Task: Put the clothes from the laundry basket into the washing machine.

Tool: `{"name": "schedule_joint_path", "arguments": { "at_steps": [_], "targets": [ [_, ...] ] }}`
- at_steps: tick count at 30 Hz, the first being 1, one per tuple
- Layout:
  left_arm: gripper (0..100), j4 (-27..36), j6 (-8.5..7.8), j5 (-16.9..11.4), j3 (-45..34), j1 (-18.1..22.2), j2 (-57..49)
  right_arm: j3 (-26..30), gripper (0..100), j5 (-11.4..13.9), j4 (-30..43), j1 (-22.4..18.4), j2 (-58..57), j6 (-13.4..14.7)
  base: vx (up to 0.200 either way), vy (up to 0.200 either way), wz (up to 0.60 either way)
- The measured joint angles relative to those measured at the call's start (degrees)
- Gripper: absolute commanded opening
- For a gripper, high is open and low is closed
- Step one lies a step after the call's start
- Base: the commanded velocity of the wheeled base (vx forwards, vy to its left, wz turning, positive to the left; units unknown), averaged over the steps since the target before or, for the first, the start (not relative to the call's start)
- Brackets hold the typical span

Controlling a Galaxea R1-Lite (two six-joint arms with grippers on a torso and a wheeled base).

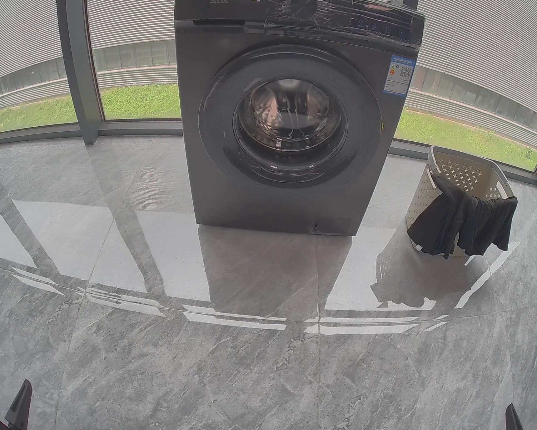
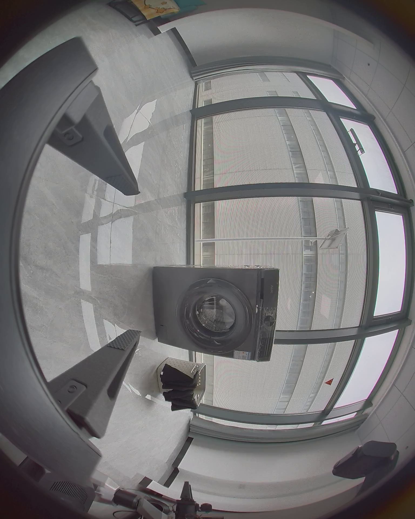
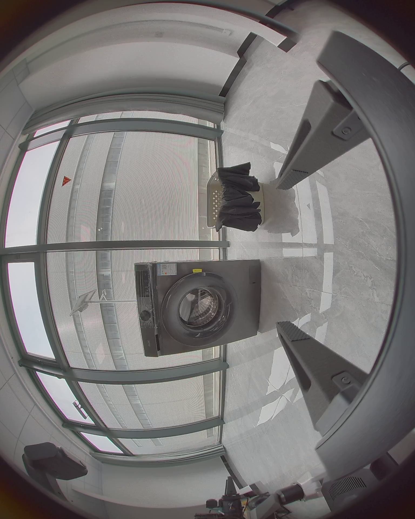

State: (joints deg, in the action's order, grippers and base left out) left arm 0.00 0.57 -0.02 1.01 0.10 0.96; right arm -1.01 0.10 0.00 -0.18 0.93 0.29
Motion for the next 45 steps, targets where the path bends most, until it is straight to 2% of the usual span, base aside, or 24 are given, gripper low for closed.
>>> {"name": "schedule_joint_path", "arguments": {
  "at_steps": [10,23,45],
  "targets": [
    [100,0.0,0.07,-0.1,0.0,0.0,0.0,0.0,100,0.3,0.0,0.0,0.0,-0.3,0.0,0.0,0.0],
    [100,0.0,0.65,0.0,0.0,0.0,0.0,0.0,100,0.3,0.0,0.0,0.0,-0.3,0.2,0.0,0.0],
    [100,-0.1,0.73,-0.1,0.0,-0.1,0.0,0.0,100,0.3,0.0,0.0,0.0,-0.4,0.2,0.0,0.0]
  ]
}}
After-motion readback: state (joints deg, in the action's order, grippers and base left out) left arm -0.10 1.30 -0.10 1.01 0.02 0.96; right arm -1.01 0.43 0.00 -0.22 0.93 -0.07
